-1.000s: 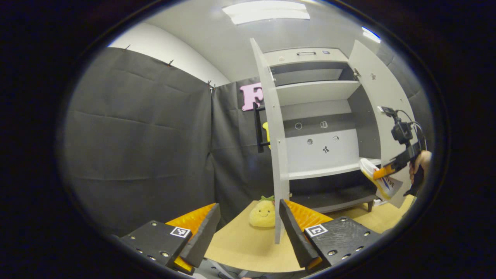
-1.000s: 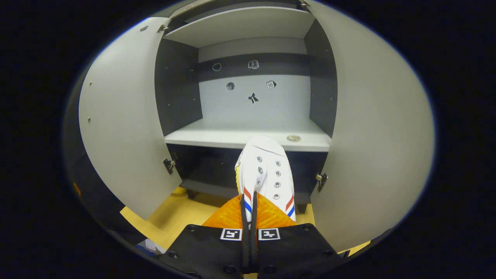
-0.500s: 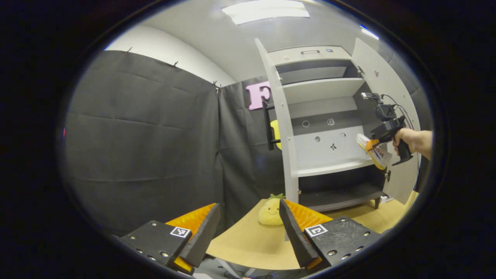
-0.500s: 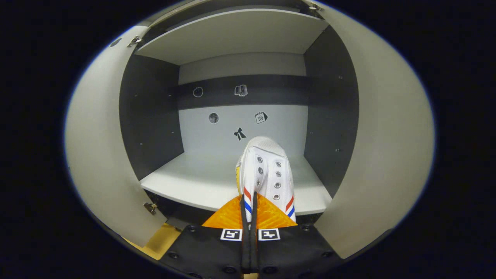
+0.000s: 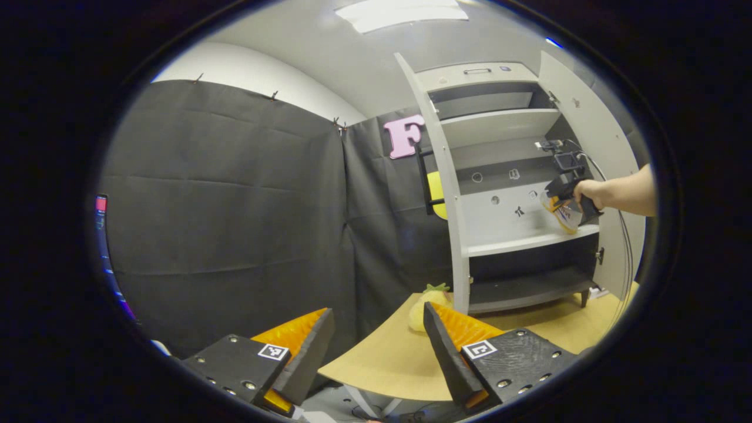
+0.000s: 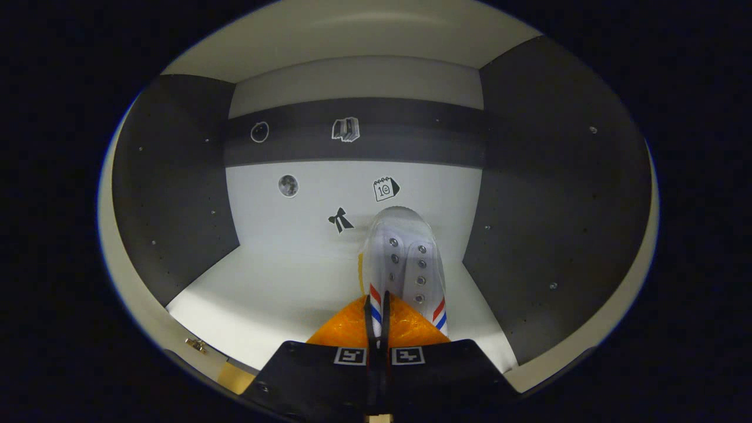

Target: Grab one shoe with the right hand and put it into the shoe cabinet, grab the other shoe with the left hand and put it into the shoe cabinet; then close the right door with the right hand and the left door with the left hand.

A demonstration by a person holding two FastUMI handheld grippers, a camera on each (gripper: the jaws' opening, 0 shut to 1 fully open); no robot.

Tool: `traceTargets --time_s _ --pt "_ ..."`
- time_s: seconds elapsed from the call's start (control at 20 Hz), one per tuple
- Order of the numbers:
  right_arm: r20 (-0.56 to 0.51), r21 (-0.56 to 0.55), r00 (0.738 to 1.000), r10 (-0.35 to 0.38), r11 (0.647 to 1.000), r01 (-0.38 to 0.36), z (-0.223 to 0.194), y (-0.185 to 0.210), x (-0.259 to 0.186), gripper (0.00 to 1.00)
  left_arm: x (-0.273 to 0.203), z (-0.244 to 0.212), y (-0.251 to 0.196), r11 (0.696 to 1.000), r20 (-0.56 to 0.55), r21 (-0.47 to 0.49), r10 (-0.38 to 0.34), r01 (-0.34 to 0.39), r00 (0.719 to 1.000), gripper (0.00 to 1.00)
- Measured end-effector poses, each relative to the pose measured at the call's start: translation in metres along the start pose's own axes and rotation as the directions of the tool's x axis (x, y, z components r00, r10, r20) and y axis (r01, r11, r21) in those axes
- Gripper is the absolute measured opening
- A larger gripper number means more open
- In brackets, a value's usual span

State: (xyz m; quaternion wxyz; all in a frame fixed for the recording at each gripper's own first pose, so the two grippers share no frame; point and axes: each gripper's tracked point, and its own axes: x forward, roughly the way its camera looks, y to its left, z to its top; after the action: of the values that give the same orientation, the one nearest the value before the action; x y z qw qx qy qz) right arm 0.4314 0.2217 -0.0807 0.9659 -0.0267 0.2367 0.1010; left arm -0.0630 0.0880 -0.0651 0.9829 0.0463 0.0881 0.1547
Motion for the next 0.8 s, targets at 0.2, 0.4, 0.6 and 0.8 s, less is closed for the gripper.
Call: traceTargets --time_s 0.2,0.4,0.6,0.8 --pt "-0.055 -0.02 0.998 -0.03 0.999 0.029 -0.012 0.004 0.026 0.01 0.001 0.0 -0.005 1.0 -0.002 0.019 -0.007 0.007 1.0 0.91" --pt "-0.088 -0.017 0.995 -0.053 0.999 0.052 -0.022 0.005 0.04 0.02 0.006 -0.003 -0.026 0.998 -0.014 -0.007 -0.062 0.062 0.998 0.92" --pt "-0.03 -0.005 0.999 -0.037 0.999 0.037 -0.013 0.007 0.027 0.33 0.012 -0.014 -0.056 0.988 -0.031 -0.02 -0.151 0.15 0.988 0.92" --pt "0.128 0.007 0.992 -0.017 1.0 0.017 0.013 0.007 -0.028 0.78 0.017 -0.026 -0.094 0.962 -0.052 -0.051 -0.271 0.269 0.961 0.92"
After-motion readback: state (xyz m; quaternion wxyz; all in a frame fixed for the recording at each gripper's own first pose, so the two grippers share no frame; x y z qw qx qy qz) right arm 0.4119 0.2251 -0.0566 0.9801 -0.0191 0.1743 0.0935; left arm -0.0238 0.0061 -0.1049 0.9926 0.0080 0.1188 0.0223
